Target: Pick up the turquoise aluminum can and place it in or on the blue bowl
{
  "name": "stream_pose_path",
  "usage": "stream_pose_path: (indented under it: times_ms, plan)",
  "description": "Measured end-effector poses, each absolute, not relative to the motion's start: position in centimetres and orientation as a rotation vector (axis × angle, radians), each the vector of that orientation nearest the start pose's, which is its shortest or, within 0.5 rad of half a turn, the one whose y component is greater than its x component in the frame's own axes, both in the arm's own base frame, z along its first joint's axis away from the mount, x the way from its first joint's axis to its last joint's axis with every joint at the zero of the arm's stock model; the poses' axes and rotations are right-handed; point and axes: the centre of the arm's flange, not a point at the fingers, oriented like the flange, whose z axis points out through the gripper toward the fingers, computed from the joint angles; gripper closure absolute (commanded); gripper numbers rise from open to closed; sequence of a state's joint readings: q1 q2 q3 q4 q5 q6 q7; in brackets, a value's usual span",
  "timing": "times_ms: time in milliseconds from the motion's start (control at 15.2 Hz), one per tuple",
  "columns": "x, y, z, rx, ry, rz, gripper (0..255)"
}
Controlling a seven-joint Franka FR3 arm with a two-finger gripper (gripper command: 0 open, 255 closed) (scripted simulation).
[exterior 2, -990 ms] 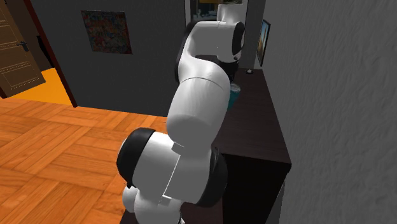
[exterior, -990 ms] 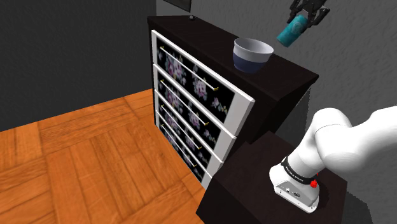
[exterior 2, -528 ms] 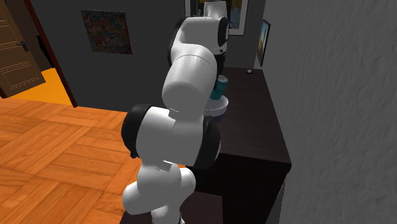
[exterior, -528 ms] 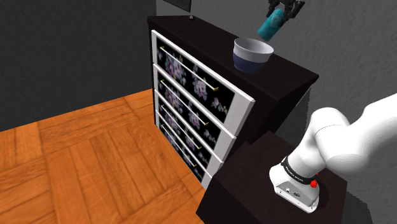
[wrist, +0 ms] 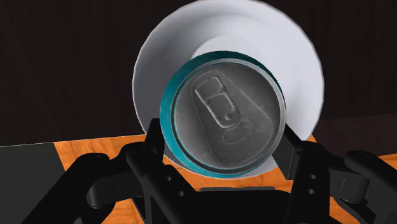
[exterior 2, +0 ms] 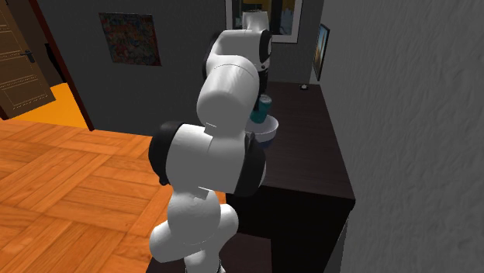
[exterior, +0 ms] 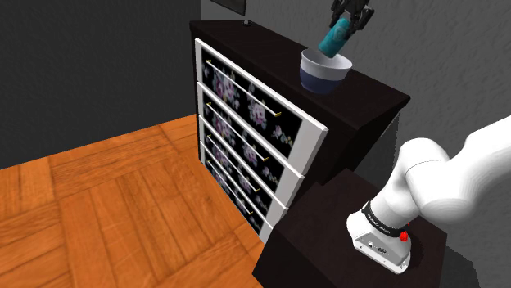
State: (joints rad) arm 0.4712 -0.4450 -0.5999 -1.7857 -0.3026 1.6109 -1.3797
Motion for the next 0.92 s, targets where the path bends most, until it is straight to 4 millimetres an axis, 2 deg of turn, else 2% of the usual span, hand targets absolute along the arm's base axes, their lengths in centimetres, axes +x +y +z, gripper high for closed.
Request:
stream_pose_path:
  times_ms: [594,924]
  plan:
    - [42.4,-15.7,65.1,-2.679,-1.944,-0.176,255]
    - [42.3,-15.8,64.6,-2.679,-1.944,-0.177,255]
